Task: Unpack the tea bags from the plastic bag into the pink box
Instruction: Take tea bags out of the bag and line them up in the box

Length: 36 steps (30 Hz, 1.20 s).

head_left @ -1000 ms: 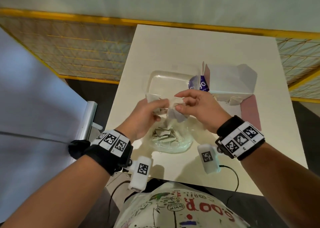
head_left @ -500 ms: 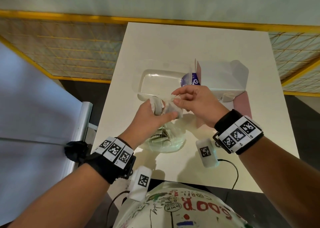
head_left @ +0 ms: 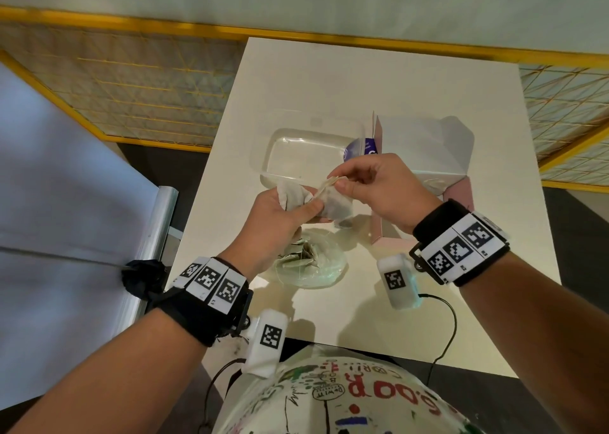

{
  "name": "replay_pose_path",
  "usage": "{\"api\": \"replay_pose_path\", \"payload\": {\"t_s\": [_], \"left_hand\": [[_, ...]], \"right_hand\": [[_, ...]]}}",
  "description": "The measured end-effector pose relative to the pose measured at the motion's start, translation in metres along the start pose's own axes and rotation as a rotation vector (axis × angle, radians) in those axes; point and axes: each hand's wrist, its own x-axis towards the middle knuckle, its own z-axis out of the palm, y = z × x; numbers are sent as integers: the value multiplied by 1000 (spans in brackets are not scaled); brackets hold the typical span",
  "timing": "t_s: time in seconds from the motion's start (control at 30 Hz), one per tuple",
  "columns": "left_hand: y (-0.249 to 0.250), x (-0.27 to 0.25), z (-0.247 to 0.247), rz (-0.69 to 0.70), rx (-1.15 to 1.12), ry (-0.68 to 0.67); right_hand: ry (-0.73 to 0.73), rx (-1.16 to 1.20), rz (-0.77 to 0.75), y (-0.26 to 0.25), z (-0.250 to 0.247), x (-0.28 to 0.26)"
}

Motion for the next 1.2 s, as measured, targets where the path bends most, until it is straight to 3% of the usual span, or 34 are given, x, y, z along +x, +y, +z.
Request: {"api": "replay_pose_path", "payload": {"t_s": [0.17,0.5,0.67,0.83,1.0,1.1,1.2], "left_hand": [[-1,-1,1,-2,-25,58],[7,-9,11,-104,2,87],[-3,-2,5,-117,-56,150],[-6,4,9,-193,-229,225],[-10,6,12,-247,-286,259],[-16,6,13,-251,-210,279],[-19,4,16,-243,-207,295]], "right_hand": [[-27,-9,20,3,-1,-3],[123,-13,-45,-3,-32,-6],[211,-322,-13,20,-88,-6],[95,-668,161,69,-120,-14],[-136,-869,262,101,-102,-12],[-197,-836,298,112,-86,-2],[-153,-796,311,118,-75,16]]}}
